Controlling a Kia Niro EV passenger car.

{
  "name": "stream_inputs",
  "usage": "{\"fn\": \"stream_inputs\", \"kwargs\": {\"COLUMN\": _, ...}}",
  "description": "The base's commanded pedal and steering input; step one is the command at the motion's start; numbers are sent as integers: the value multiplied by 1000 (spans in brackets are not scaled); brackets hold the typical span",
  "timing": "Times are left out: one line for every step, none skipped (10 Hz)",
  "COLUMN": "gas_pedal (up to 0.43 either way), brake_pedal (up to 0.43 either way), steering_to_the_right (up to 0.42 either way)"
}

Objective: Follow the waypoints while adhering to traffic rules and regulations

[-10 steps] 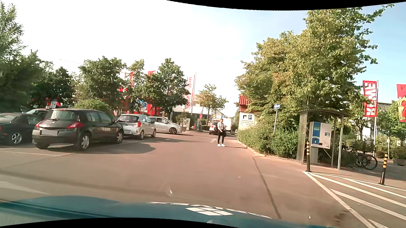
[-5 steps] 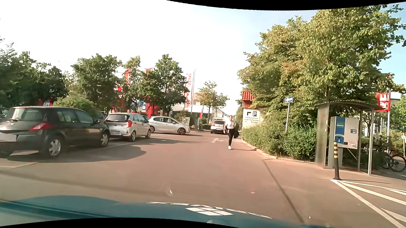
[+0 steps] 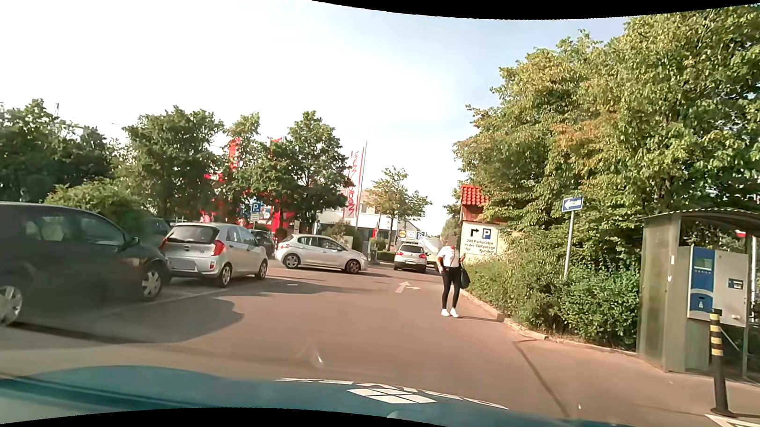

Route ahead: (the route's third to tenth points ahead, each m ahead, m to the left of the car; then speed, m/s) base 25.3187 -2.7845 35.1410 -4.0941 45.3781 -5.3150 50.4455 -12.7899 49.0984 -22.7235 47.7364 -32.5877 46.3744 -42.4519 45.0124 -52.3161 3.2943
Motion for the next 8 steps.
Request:
{"fn": "stream_inputs", "kwargs": {"gas_pedal": 59, "brake_pedal": 0, "steering_to_the_right": -15}}
{"fn": "stream_inputs", "kwargs": {"gas_pedal": 59, "brake_pedal": 0, "steering_to_the_right": -20}}
{"fn": "stream_inputs", "kwargs": {"gas_pedal": 59, "brake_pedal": 0, "steering_to_the_right": -22}}
{"fn": "stream_inputs", "kwargs": {"gas_pedal": 59, "brake_pedal": 0, "steering_to_the_right": -24}}
{"fn": "stream_inputs", "kwargs": {"gas_pedal": 59, "brake_pedal": 0, "steering_to_the_right": -26}}
{"fn": "stream_inputs", "kwargs": {"gas_pedal": 20, "brake_pedal": 0, "steering_to_the_right": -27}}
{"fn": "stream_inputs", "kwargs": {"gas_pedal": 0, "brake_pedal": 0, "steering_to_the_right": -27}}
{"fn": "stream_inputs", "kwargs": {"gas_pedal": 0, "brake_pedal": 0, "steering_to_the_right": -25}}
